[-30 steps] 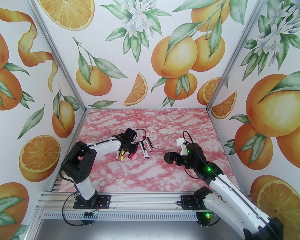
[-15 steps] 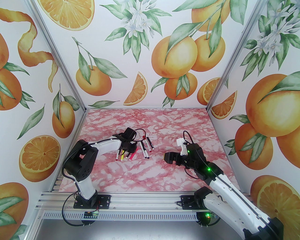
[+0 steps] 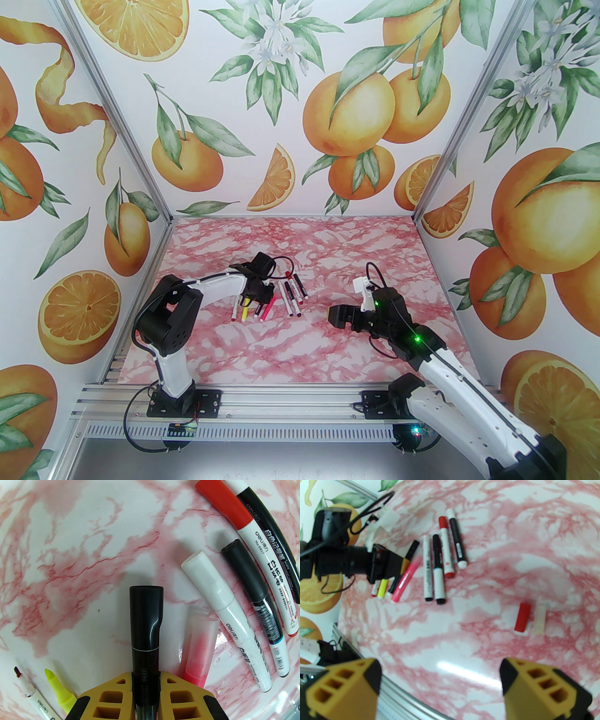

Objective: Open the pen caps

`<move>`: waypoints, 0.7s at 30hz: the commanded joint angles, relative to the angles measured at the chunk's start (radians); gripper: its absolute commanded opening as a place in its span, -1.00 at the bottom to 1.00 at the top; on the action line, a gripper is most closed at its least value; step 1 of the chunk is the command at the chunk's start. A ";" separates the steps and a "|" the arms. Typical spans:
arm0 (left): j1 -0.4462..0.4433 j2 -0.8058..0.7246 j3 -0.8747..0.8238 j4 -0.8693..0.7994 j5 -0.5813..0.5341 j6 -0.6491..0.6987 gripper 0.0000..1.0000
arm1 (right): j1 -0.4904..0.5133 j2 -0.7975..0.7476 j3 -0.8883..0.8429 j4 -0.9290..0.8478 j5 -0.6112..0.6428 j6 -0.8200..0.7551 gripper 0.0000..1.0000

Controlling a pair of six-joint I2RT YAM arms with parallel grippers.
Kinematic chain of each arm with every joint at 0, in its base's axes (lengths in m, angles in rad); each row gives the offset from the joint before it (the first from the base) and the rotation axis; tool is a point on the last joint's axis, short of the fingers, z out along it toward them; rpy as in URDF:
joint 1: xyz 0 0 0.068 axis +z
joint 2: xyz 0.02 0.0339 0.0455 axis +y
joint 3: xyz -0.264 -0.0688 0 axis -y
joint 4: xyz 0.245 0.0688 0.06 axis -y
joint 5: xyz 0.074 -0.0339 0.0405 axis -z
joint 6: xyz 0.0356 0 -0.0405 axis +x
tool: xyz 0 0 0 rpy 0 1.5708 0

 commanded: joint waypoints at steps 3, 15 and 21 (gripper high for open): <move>0.005 -0.100 0.028 -0.032 0.016 0.026 -0.71 | 0.009 -0.014 -0.009 0.034 -0.004 0.045 0.76; -0.019 -0.324 -0.044 0.061 0.400 0.031 -0.73 | 0.009 -0.085 -0.052 0.279 0.012 0.337 0.41; -0.094 -0.349 -0.051 0.170 0.539 -0.047 -0.74 | 0.009 -0.035 -0.034 0.409 0.030 0.402 0.32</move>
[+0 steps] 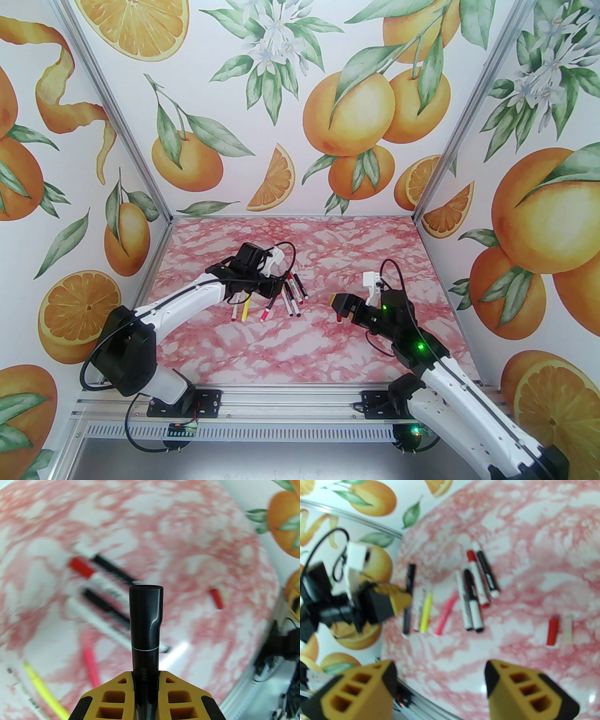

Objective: Open the pen caps

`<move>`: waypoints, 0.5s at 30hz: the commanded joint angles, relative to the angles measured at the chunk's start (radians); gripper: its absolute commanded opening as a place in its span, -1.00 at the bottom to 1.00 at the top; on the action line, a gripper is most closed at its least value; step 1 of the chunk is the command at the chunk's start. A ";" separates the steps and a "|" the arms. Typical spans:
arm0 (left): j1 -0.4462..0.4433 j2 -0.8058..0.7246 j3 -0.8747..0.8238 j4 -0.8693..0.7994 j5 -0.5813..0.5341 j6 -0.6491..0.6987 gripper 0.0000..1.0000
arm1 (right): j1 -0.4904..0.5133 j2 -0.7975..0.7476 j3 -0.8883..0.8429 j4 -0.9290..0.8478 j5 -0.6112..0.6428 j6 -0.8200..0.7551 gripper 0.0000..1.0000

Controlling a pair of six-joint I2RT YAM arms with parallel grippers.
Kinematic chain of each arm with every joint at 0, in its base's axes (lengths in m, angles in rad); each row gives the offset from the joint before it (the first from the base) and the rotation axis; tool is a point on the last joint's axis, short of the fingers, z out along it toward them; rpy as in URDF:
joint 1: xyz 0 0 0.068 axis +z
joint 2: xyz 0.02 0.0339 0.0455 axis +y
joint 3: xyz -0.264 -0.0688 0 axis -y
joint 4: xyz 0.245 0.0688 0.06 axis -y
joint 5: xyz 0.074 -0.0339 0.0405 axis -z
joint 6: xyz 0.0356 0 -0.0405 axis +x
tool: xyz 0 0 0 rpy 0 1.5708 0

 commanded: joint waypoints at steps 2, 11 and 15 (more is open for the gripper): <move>-0.058 -0.027 -0.013 0.141 0.150 -0.080 -0.74 | 0.008 0.066 0.016 0.153 0.030 0.076 0.33; -0.138 -0.007 -0.007 0.256 0.185 -0.166 -0.75 | 0.013 0.226 0.061 0.284 0.012 0.095 0.34; -0.156 0.008 0.003 0.267 0.198 -0.175 -0.75 | 0.022 0.250 0.071 0.297 0.008 0.090 0.35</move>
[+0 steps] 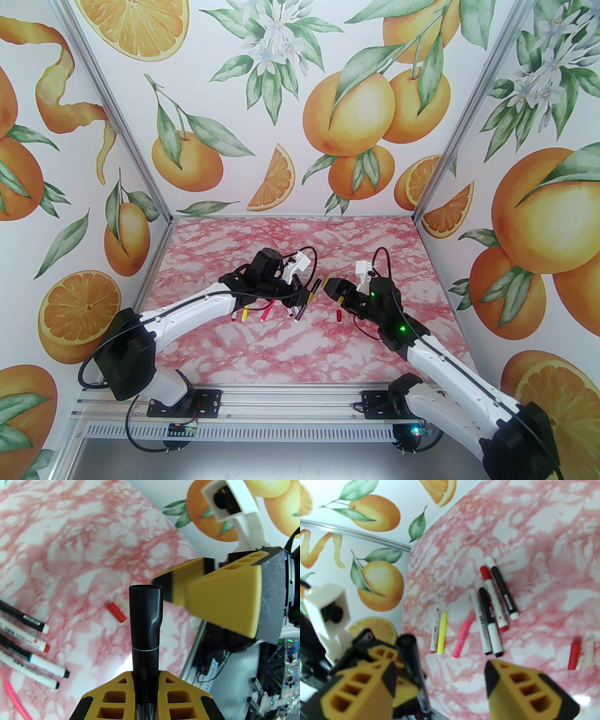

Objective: Open the pen caps

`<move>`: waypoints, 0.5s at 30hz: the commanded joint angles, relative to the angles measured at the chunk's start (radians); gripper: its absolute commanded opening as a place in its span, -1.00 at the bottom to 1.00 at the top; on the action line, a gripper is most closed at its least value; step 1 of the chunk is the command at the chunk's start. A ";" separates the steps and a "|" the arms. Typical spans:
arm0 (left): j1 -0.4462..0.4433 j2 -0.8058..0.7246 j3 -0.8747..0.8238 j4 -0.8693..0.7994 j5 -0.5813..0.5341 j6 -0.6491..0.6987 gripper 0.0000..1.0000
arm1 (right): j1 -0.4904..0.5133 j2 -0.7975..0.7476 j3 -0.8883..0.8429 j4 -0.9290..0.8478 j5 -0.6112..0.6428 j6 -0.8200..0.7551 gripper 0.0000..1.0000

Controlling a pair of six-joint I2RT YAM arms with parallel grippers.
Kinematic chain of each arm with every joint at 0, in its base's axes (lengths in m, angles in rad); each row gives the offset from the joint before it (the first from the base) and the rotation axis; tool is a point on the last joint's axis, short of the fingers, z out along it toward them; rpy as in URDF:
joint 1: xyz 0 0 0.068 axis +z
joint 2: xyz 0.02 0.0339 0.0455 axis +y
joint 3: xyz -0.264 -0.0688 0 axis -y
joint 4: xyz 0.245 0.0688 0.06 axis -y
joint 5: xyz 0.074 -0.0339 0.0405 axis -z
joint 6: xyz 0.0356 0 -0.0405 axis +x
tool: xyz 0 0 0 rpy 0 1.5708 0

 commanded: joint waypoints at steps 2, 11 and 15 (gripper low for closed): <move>-0.019 0.014 0.016 0.053 0.035 -0.019 -0.75 | 0.012 0.018 0.037 0.076 0.003 0.007 0.35; -0.044 0.031 0.040 0.051 0.054 -0.014 -0.76 | 0.017 0.066 0.042 0.110 -0.008 0.014 0.07; -0.049 0.030 0.040 0.053 0.051 -0.013 -0.76 | 0.021 0.078 0.046 0.112 -0.006 0.014 -0.05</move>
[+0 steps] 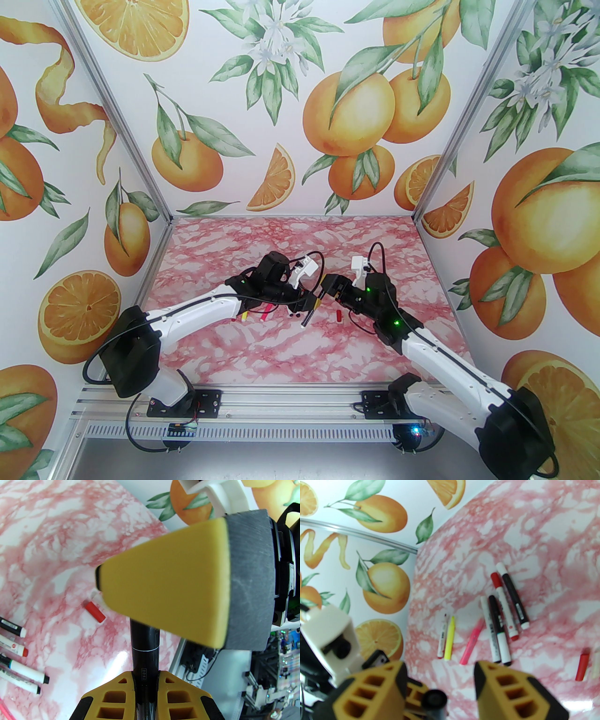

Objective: Open the pen caps

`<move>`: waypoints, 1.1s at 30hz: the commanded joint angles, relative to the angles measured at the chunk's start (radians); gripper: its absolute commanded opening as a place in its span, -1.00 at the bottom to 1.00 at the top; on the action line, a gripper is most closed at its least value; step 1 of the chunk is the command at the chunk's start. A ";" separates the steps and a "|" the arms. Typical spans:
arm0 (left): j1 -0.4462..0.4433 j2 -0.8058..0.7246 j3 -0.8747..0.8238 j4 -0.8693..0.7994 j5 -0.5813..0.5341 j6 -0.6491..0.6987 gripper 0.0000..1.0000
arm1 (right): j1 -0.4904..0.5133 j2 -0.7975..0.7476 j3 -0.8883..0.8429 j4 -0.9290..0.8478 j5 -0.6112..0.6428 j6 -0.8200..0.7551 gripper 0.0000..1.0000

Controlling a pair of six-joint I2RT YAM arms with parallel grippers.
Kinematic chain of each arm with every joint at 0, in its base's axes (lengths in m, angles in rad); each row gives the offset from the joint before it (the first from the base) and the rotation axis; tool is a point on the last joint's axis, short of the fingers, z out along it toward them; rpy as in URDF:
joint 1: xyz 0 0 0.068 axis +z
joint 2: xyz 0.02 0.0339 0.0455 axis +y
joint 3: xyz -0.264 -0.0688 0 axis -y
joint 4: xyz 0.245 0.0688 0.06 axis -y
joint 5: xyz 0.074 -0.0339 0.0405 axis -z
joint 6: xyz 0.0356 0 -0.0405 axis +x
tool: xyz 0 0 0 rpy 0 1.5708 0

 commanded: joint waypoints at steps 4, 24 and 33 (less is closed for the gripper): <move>-0.010 0.004 0.042 0.029 0.022 -0.003 -0.76 | 0.011 0.016 0.034 0.048 -0.003 -0.001 -0.14; -0.016 0.018 0.059 0.009 0.006 0.007 -0.76 | 0.022 0.024 0.042 0.025 0.002 -0.010 -0.55; -0.016 0.015 0.062 0.011 0.003 0.004 -0.75 | 0.022 0.032 0.045 0.016 0.009 -0.013 -0.64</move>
